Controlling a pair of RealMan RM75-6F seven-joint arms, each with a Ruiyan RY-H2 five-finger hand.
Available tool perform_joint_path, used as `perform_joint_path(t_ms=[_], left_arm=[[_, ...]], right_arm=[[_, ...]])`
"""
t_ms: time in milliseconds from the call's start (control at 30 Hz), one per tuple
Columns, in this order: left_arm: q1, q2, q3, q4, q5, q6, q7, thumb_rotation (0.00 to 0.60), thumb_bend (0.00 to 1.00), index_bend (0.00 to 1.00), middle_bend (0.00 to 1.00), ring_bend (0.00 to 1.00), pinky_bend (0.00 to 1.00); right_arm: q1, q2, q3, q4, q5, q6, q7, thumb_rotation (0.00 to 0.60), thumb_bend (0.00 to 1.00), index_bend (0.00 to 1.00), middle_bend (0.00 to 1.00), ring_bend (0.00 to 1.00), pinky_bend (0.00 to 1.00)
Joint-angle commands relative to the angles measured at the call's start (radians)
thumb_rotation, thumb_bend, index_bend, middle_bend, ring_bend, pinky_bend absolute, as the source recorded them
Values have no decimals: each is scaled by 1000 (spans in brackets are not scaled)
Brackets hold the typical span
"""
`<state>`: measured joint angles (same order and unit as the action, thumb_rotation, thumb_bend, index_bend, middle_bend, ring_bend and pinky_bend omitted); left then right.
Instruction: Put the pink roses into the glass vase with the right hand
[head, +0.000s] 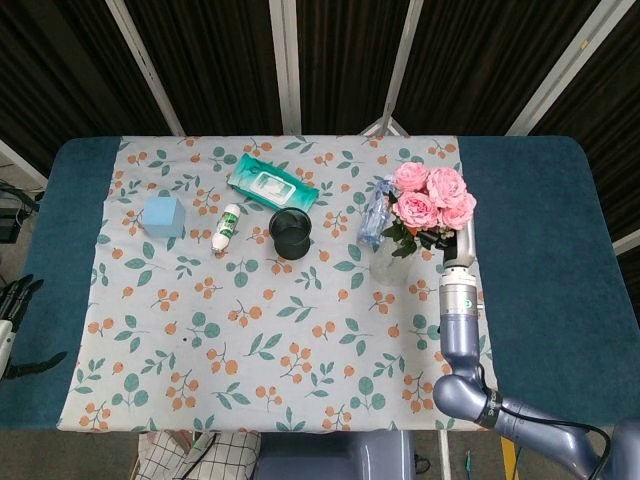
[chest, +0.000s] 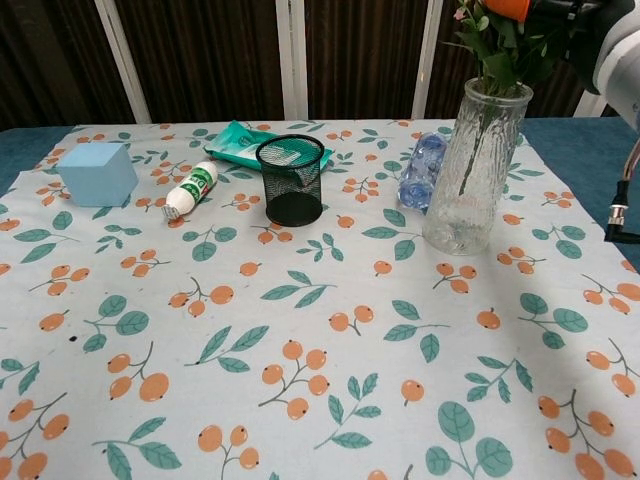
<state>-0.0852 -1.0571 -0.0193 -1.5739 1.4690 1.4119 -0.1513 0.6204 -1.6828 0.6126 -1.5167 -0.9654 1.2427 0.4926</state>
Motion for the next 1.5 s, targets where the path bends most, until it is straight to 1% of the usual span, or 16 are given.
perform_joint_path(t_ms=[33,133,200,300,367,433,533,567,633,867,1133,1200,1267,1367,1500], left_arm=[[0,1,0,0,1,-1,-1,600,0,0,0,0,0],[0,1,1,0,2,0,-3,600,0,0,0,0,0],[0,1,1,0,2,0,-3,600,0,0,0,0,0],[0,1,1,0,3,0,-2,600,0,0,0,0,0],[0,1,1,0,4,2,-1,600,0,0,0,0,0],[0,0,1,-1,5,3,0,600,0,0,0,0,0],[0,0,1,-1,5,4,0,600,0,0,0,0,0],[0,0,2,-1,5,4,-1,600,0,0,0,0,0],[0,0,1,-2,5,4,-2,600,0,0,0,0,0],[1,2,2,-3,7,6,-4,600,0,0,0,0,0],[2,3,3,-6,9,8,-7,600,0,0,0,0,0],[3,3,4,-6,10,9,-5,600,0,0,0,0,0],[4,2,6,-7,15,12,-2,600,0,0,0,0,0],[5,1,6,-7,17,17,1,600,0,0,0,0,0],[7,-1,7,-7,22,22,8,600,0,0,0,0,0]], right_arm=[[-3,-7,-6,7,5,-3,-2,600,334,384,492,450,247],[-8,-13,-15,20,7,-8,-3,600,334,374,485,442,233],[-14,-6,-27,19,-6,-18,-2,600,334,342,465,421,213],[-21,8,-39,6,-21,-33,-2,600,334,204,375,331,157],[-24,22,-46,-9,-26,-47,-7,600,334,73,284,242,113],[-28,32,-52,-21,-31,-56,-10,600,334,5,195,157,73],[-33,44,-59,-38,-35,-65,-16,600,333,0,78,46,21],[-35,51,-62,-46,-37,-70,-18,600,332,0,45,19,8],[-40,67,-67,-67,-36,-81,-26,600,323,0,9,0,0],[-68,117,-79,-131,-28,-88,-49,600,315,0,0,0,0],[-129,197,-120,-224,-71,-64,-74,600,315,0,0,0,0],[-151,227,-143,-255,-93,-57,-88,600,315,0,0,0,0],[-201,273,-211,-300,-151,-32,-117,600,315,0,0,0,0],[-251,324,-272,-336,-207,-13,-125,600,315,0,0,0,0],[-302,389,-347,-359,-254,-13,-131,600,314,0,0,0,0]])
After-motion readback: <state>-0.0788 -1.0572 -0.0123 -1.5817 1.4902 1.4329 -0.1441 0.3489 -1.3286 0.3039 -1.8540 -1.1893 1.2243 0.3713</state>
